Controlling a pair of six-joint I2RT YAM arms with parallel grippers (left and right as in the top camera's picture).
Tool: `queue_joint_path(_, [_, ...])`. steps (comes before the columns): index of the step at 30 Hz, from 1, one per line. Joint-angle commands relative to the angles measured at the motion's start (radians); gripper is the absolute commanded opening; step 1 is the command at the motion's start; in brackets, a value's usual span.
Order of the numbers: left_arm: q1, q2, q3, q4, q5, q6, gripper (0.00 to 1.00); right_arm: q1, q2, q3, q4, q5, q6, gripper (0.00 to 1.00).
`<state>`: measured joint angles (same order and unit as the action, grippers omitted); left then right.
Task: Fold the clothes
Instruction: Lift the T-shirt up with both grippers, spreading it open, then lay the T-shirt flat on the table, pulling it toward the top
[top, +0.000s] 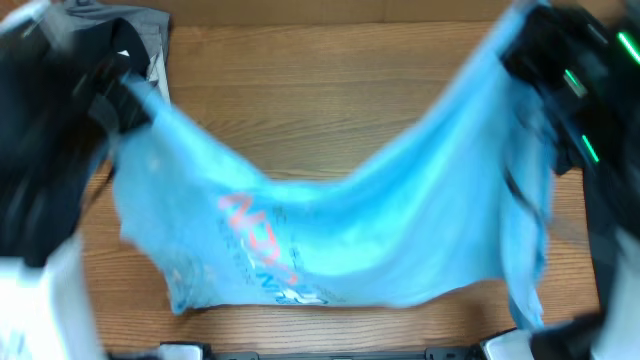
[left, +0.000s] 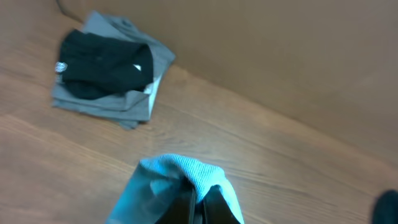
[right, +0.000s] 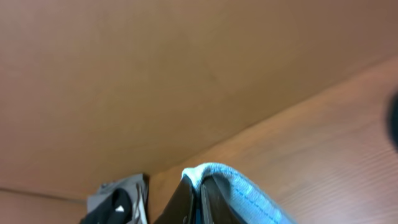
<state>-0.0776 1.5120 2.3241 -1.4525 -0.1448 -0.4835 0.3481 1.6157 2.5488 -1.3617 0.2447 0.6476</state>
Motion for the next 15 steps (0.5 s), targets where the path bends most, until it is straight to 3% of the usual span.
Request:
queue_joint_path(1, [0.006,0.152,0.012,0.069,0.027,0.057,0.04,-0.126,0.105,-0.002,0.087,-0.296,-0.079,0.04])
queue_joint_path(8, [0.006,0.239,0.320,0.078,-0.021,0.134,0.04,-0.452,0.114,0.060,0.174,-0.676,-0.071,0.04])
queue_joint_path(15, [0.006,0.158,0.628,-0.037,-0.023,0.136,0.04,-0.800,0.093,0.203,0.039,-0.965,-0.095,0.04])
